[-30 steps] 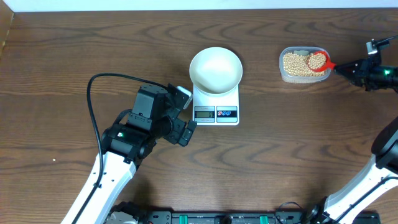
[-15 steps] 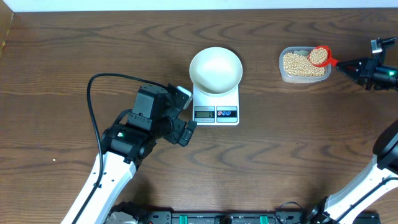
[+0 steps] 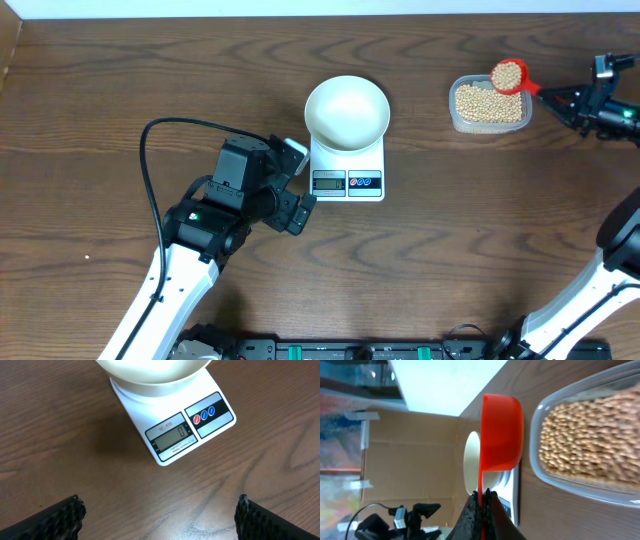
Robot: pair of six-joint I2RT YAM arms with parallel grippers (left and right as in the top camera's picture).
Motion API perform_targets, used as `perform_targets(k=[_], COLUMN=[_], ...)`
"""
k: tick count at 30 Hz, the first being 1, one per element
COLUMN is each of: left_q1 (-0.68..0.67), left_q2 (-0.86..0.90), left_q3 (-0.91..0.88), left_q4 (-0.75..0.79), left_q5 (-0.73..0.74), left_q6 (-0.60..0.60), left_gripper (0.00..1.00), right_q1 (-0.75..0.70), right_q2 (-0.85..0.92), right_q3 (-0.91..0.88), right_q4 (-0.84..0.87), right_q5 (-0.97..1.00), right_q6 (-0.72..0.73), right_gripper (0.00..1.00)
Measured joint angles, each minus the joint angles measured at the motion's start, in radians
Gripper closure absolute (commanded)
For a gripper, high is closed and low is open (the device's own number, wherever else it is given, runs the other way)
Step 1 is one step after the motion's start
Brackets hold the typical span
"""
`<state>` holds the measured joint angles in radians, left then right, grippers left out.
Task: Scoop item into bowl and weigh 50g on scale
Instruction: 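Carry the filled scoop with the right gripper over the beige bowl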
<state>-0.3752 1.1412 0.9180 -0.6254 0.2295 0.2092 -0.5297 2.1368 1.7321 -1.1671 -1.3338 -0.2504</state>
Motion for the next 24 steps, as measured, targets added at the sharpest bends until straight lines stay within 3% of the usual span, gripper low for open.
perform_targets(k=[24], left_q1=[0.000], left_q2=[0.000], left_q3=[0.000], left_q4=[0.000], left_q5=[0.000], left_q6=[0.000], left_gripper=[0.02], right_q1=[0.346], right_q2=[0.000], right_q3=[0.000], right_q4=[0.077], right_q5=[-0.051], right_q6=[0.000], right_gripper=[0.99])
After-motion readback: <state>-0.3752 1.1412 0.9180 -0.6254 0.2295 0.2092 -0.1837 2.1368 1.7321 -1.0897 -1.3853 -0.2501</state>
